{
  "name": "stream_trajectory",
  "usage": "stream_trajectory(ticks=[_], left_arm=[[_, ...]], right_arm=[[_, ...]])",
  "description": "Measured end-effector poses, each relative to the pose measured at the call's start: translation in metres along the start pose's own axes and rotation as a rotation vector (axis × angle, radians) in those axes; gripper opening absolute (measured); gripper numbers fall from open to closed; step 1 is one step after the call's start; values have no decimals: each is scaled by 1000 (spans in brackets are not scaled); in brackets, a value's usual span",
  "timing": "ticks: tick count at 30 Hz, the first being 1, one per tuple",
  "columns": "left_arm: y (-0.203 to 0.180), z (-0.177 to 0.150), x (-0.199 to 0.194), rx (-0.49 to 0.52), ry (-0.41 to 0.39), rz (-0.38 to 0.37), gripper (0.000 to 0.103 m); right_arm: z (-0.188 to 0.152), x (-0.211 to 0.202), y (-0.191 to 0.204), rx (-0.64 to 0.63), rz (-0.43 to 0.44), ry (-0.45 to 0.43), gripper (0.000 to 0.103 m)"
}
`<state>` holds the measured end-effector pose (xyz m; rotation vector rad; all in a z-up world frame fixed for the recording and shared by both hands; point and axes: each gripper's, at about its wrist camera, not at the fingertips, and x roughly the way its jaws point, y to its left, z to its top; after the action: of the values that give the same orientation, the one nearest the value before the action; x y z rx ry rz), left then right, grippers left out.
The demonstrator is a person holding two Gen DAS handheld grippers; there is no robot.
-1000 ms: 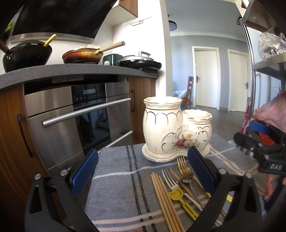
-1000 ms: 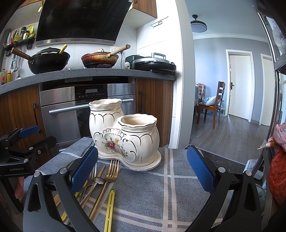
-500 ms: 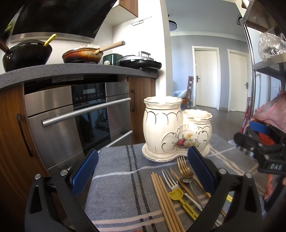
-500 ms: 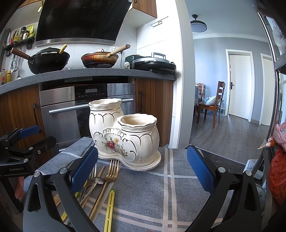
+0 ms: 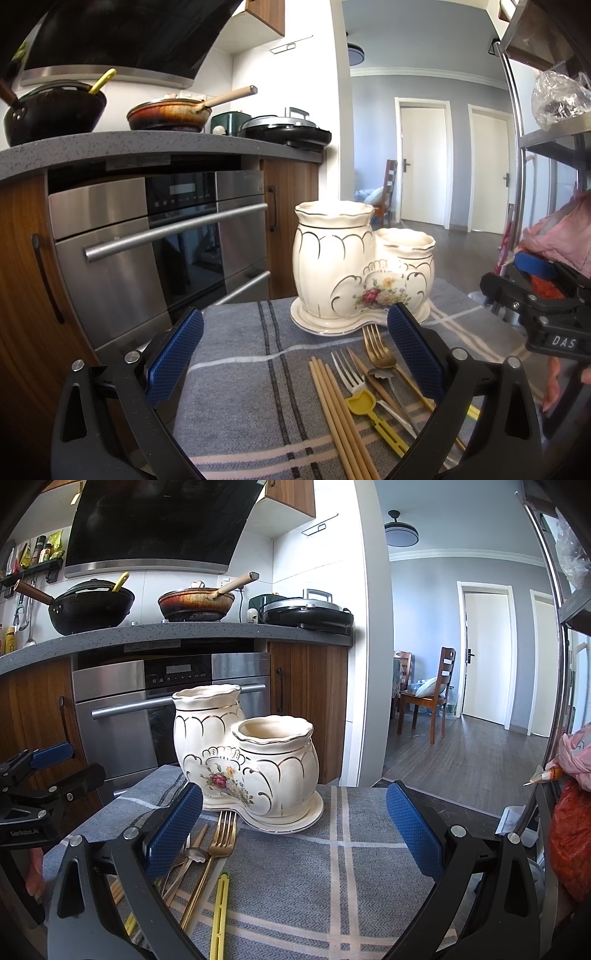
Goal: Organize utensils
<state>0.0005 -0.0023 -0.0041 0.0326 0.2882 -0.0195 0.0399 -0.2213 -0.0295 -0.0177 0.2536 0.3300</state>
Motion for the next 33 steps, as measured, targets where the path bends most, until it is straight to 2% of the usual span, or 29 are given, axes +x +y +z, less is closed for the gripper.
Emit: stream_trajectory(ticks=[9, 12, 17, 19, 22, 27, 31, 33], left_arm=[[0, 1, -1, -3, -6, 6, 99], [1, 1, -5, -12, -20, 15, 99], [2, 10, -5, 15, 45, 11, 99], [4, 14, -8, 26, 60, 8, 99], [3, 18, -5, 68, 134, 5, 99], [4, 16, 3, 113, 275, -5, 99], [5, 5, 12, 156, 380, 5, 97], [6, -1, 17, 160, 436, 9, 96]], right_arm=[[1, -8, 0, 2, -12, -31, 98], [1, -8, 0, 0, -24, -14, 98], [2, -7, -2, -25, -52, 33, 98], [4, -7, -6, -3, -32, 62, 98], [4, -3, -9, 11, 23, 120, 98], [0, -2, -9, 0, 64, 182, 98], [-10, 3, -15, 68, 147, 307, 98], [-14, 6, -15, 78, 153, 348, 98]])
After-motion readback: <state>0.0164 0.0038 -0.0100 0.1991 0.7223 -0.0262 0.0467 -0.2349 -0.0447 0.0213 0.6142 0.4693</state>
